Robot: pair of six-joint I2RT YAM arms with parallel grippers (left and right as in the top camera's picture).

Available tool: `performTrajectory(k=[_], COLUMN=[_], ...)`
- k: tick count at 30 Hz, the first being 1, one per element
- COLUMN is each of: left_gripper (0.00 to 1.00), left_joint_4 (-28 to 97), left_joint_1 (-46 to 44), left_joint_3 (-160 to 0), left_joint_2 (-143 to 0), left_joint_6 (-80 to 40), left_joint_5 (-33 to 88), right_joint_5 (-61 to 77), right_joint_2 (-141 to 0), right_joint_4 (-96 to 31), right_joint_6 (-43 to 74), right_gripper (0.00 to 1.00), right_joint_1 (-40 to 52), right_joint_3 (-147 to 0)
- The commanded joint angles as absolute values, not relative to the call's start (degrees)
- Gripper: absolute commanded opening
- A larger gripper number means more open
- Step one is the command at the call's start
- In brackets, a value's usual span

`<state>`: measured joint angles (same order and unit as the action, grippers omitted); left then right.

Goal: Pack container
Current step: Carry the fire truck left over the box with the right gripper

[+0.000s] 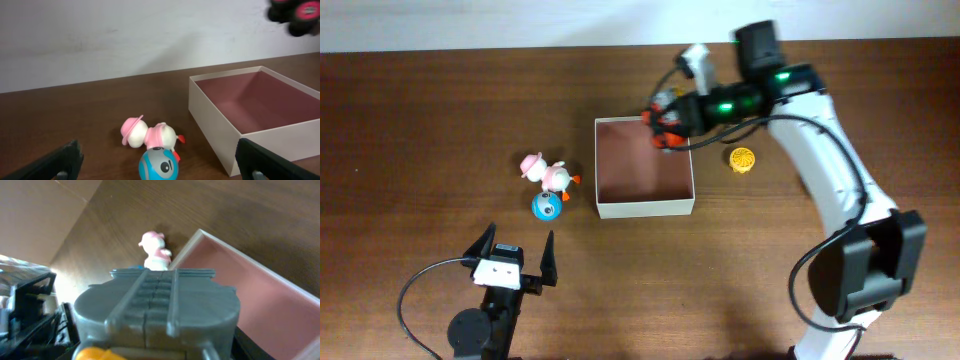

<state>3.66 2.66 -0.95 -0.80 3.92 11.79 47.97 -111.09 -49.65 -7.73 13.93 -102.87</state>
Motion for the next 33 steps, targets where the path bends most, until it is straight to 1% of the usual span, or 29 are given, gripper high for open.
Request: performTrajectory(k=[1, 6, 10, 13, 19, 26, 33], left_gripper=[0.99, 0.99, 1.0, 1.0, 1.0, 0.99, 1.0], left_joint_4=[3.55, 3.55, 3.57, 3.55, 3.55, 3.55, 3.57], left_joint_1=[2.79, 2.79, 2.79, 2.79, 2.79, 2.79, 2.79], left_joint_3=[-0.51, -0.51, -0.51, -0.51, -0.51, -0.51, -0.51], left_joint_2=[-0.34, -0.36, -0.34, -0.34, -0.36, -0.34, -0.34], left_joint_6=[4.82, 4.82, 4.82, 4.82, 4.82, 4.82, 4.82], left_joint_5=[11.77, 11.77, 11.77, 11.77, 11.77, 11.77, 11.77], right_joint_5=[34.96, 14.39, 4.21, 1.61, 1.43, 1.43, 1.5], right_joint_2=[-111.04, -113.8, -118.32, -121.03, -125.16, -127.59, -129.62], right_joint_4=[-45.58, -43.0, -40.99, -39.92, -36.27, -32.21, -28.67], right_joint_6=[2.28, 11.81, 16.23, 17.96, 18.5, 19.53, 23.49], right_gripper=[0.52, 0.52, 0.52, 0.52, 0.52, 0.51, 0.51], right_joint_1=[20.47, 27.57, 31.77, 32.67, 32.71, 33.06, 33.12], right_joint_3=[-103.11, -103.02, -103.02, -103.02, -103.02, -103.02, -103.02])
